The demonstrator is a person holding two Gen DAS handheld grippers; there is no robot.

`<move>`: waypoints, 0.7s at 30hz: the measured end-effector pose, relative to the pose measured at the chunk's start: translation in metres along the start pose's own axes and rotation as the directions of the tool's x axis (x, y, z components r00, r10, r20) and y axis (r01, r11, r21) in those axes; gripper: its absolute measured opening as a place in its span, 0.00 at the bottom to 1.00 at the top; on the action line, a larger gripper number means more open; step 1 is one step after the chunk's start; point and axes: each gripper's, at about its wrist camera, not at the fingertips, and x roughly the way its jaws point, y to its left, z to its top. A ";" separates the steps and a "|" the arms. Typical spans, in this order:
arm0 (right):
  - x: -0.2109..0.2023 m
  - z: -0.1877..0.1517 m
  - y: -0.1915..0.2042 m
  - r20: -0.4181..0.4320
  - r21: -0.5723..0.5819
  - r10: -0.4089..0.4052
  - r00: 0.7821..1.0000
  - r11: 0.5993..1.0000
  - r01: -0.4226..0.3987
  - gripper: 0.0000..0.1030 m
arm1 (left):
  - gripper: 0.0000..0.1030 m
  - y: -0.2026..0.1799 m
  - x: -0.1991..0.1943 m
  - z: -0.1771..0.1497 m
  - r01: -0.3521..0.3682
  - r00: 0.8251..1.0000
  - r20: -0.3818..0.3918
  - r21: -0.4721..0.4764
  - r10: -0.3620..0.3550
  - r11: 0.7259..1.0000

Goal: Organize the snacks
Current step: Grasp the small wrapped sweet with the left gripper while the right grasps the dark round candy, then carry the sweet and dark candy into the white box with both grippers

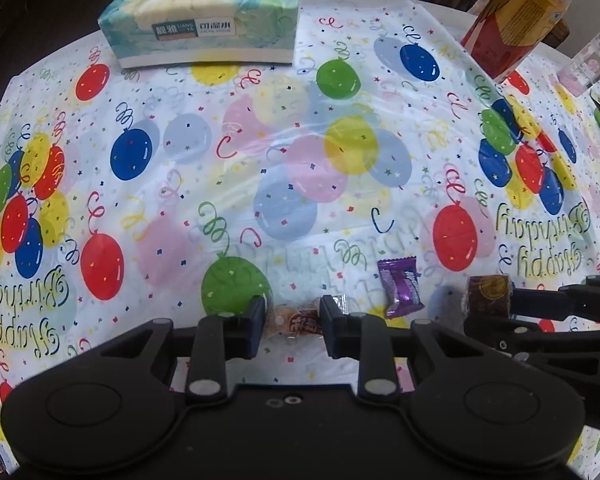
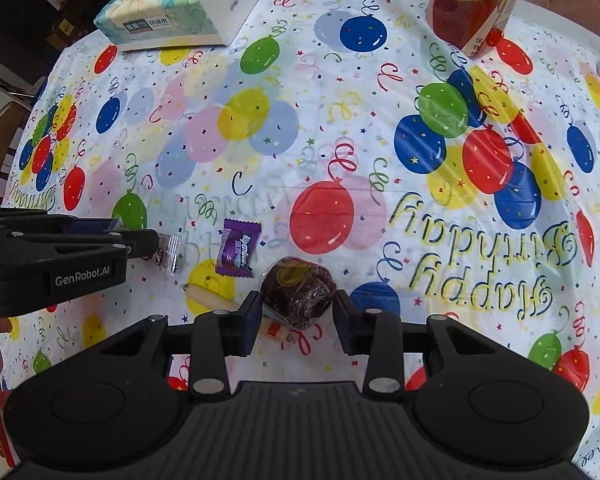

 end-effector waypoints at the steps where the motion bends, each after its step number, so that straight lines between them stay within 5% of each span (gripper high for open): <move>1: -0.003 -0.002 0.000 0.003 0.000 0.000 1.000 1.000 0.000 0.36 | 0.26 0.000 -0.003 -0.001 0.001 1.000 0.003 0.002 -0.001 1.000; 21: -0.085 -0.058 0.021 0.092 -0.038 0.002 0.996 0.999 0.001 0.36 | 0.26 0.001 -0.083 -0.043 0.054 0.995 0.081 0.069 -0.060 0.996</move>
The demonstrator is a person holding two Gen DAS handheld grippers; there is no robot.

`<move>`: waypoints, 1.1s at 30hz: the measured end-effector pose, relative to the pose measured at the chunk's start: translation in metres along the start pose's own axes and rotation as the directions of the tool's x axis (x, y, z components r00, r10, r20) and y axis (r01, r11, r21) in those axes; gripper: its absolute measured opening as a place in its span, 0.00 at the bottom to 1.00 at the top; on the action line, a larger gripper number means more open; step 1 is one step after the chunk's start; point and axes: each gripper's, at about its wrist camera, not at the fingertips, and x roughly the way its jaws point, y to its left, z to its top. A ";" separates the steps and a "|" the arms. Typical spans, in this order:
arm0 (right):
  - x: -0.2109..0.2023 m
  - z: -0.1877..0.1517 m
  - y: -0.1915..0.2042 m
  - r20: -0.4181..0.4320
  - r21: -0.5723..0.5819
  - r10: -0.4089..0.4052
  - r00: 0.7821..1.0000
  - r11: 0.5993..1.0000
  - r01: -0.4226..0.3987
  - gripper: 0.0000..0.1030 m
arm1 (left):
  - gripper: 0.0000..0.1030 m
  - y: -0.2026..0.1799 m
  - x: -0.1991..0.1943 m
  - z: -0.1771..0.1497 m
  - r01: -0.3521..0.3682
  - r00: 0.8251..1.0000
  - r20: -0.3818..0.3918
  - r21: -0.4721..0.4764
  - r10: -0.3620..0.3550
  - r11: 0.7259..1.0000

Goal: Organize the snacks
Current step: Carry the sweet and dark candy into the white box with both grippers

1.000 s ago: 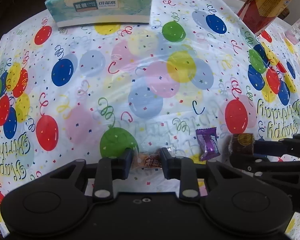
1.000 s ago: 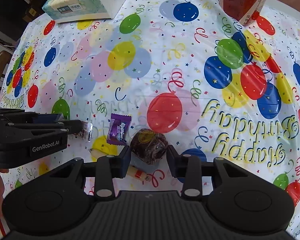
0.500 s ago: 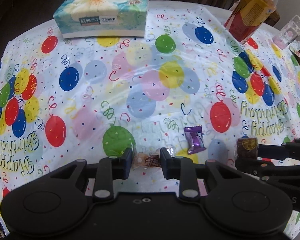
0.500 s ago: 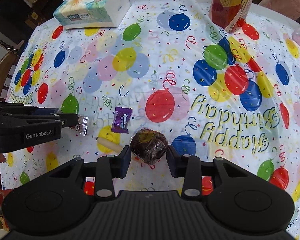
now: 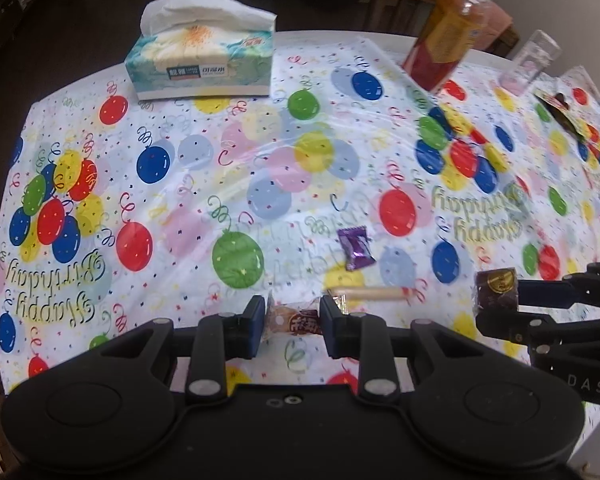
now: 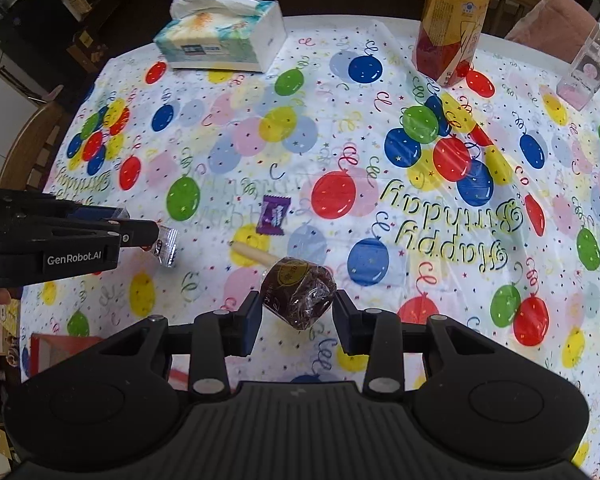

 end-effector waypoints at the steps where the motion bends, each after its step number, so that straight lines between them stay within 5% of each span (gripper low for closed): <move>1: -0.005 -0.004 0.002 0.005 -0.003 0.001 1.000 1.000 -0.001 0.36 | 0.26 0.000 -0.005 -0.003 0.005 1.000 0.003 0.005 -0.005 1.000; 21: -0.052 -0.096 0.057 0.002 -0.085 0.018 1.000 0.996 -0.018 0.36 | 0.26 -0.008 -0.079 -0.092 0.081 0.996 0.016 0.161 -0.084 0.984; 33: -0.042 -0.146 0.077 -0.050 -0.081 0.048 0.998 0.995 -0.052 0.36 | 0.26 -0.008 -0.067 -0.159 0.126 0.991 -0.068 0.203 -0.114 0.971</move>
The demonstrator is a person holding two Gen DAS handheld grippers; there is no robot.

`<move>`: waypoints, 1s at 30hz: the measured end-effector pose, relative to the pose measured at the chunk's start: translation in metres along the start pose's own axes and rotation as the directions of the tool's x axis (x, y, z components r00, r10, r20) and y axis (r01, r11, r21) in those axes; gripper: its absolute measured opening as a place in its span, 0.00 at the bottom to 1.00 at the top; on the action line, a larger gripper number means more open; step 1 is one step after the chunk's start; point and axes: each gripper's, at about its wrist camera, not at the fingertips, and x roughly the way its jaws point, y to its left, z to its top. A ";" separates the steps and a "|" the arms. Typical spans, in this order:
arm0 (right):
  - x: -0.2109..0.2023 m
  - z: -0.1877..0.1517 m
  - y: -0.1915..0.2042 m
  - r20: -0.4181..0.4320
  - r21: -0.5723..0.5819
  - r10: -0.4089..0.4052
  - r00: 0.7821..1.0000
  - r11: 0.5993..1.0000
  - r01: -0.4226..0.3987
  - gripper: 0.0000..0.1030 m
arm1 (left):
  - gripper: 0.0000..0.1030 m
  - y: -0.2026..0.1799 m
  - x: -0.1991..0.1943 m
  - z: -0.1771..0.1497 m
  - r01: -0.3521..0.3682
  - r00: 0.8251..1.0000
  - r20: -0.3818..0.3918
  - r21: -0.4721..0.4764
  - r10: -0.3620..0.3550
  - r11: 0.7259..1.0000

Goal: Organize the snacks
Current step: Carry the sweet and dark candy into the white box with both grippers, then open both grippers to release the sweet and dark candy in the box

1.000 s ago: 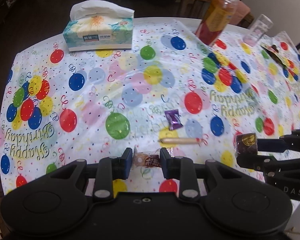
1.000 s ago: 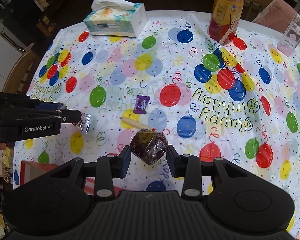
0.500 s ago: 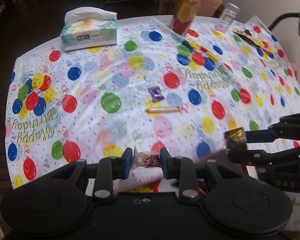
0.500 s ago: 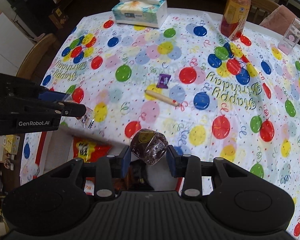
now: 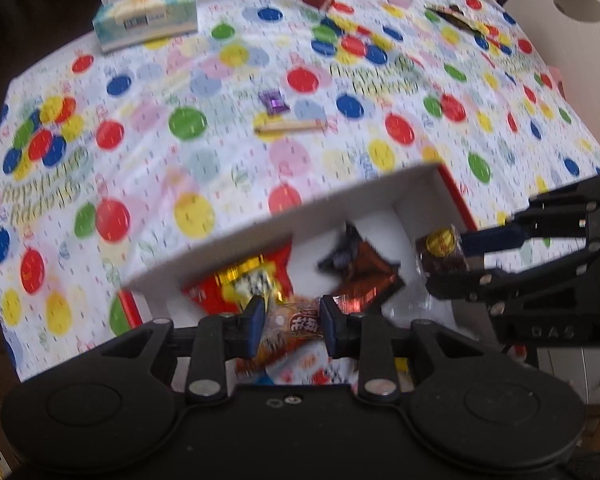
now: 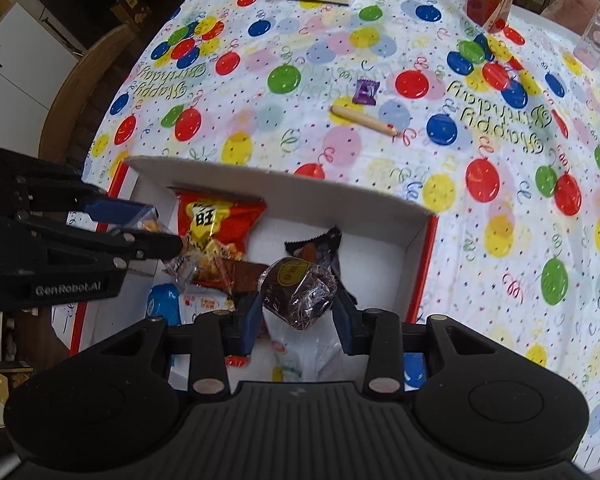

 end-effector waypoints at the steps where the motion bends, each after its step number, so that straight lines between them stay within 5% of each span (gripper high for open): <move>1: 0.001 -0.003 0.001 -0.003 0.001 0.003 1.000 1.000 -0.003 0.36 | 0.26 -0.001 0.002 -0.005 0.003 1.000 -0.007 0.001 -0.003 1.000; 17: 0.048 -0.058 0.036 -0.112 -0.035 0.002 0.994 0.999 -0.006 0.36 | 0.26 -0.006 0.027 -0.061 0.031 0.998 -0.055 0.019 -0.029 0.999; 30: 0.054 -0.068 0.037 -0.105 -0.003 0.011 0.994 1.000 -0.011 0.37 | 0.27 -0.006 0.046 -0.074 0.018 0.997 -0.074 0.021 -0.016 1.000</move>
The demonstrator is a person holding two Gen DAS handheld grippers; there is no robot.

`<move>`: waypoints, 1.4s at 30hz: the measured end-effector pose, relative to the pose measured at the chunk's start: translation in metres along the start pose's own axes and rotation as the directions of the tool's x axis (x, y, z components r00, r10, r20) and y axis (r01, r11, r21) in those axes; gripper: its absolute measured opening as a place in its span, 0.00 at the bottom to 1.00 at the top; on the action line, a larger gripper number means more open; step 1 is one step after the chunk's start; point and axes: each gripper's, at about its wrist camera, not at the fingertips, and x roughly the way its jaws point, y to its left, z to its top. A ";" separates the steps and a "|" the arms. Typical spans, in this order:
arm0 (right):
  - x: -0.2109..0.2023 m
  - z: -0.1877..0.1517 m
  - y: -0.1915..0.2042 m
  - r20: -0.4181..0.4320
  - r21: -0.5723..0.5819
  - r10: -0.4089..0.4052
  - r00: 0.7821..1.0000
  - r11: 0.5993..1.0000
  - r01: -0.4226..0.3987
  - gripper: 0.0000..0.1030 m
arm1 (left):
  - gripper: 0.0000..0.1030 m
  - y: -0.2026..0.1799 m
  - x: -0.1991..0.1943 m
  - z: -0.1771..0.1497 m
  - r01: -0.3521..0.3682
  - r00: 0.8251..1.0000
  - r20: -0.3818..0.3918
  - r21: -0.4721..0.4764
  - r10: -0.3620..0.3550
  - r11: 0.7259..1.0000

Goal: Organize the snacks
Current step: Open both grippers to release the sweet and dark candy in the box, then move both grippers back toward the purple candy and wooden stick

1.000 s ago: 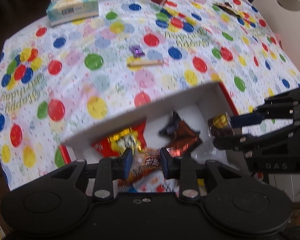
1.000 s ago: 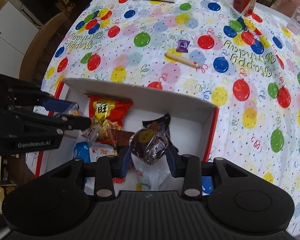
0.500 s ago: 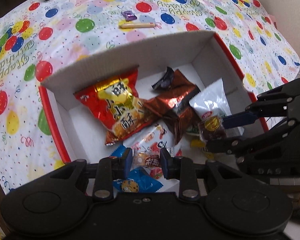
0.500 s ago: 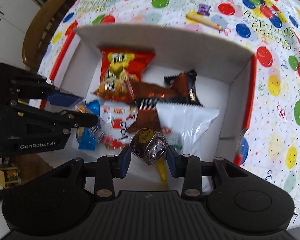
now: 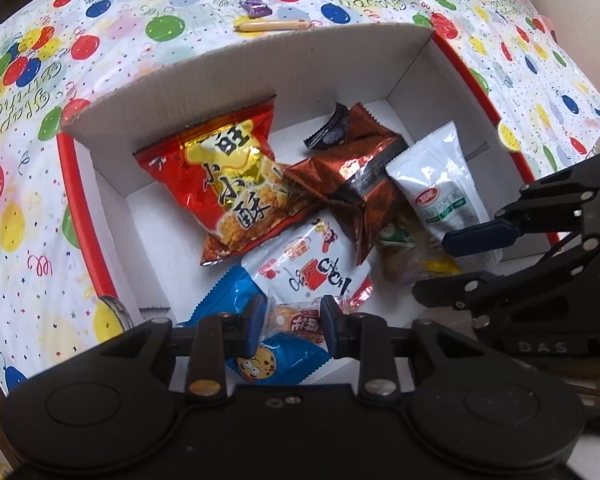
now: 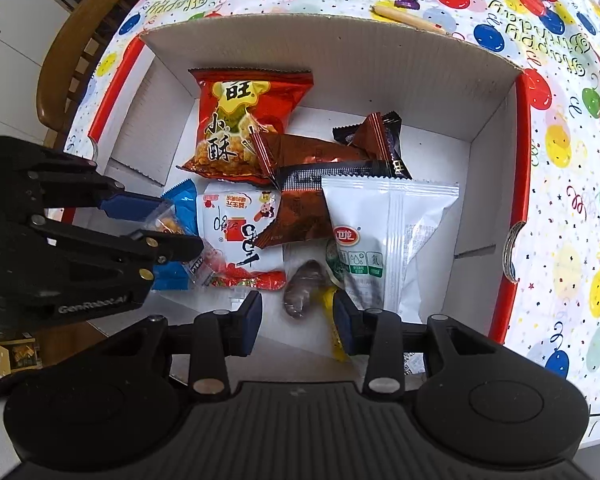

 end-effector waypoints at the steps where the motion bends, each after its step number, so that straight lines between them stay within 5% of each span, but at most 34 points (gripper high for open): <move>1: 0.000 0.001 0.000 0.002 0.002 0.002 1.000 1.000 -0.002 0.37 | 0.27 0.000 0.002 -0.001 -0.003 1.000 -0.002 0.000 0.003 1.000; 9: -0.006 -0.001 0.001 0.018 0.011 0.024 1.000 1.000 -0.025 0.44 | 0.34 0.002 0.004 -0.004 0.001 1.000 0.005 0.002 -0.001 1.000; 12: -0.012 -0.003 0.003 0.037 0.001 0.030 0.999 1.000 -0.030 0.53 | 0.43 0.000 0.000 -0.005 0.010 1.000 0.018 0.009 -0.010 1.000; 20: -0.036 -0.003 0.000 0.086 -0.006 0.017 0.996 1.000 -0.017 0.55 | 0.74 -0.006 -0.020 -0.005 -0.023 0.996 0.086 0.031 0.020 0.999; 30: -0.076 0.007 -0.007 0.175 0.000 0.001 0.985 1.000 -0.001 0.66 | 0.86 0.000 -0.056 0.009 -0.057 0.982 0.182 0.013 0.054 0.998; 42: -0.104 0.035 -0.024 0.268 0.026 -0.035 0.963 0.999 0.029 0.75 | 0.99 0.000 -0.089 0.043 -0.115 0.945 0.309 -0.007 0.112 0.993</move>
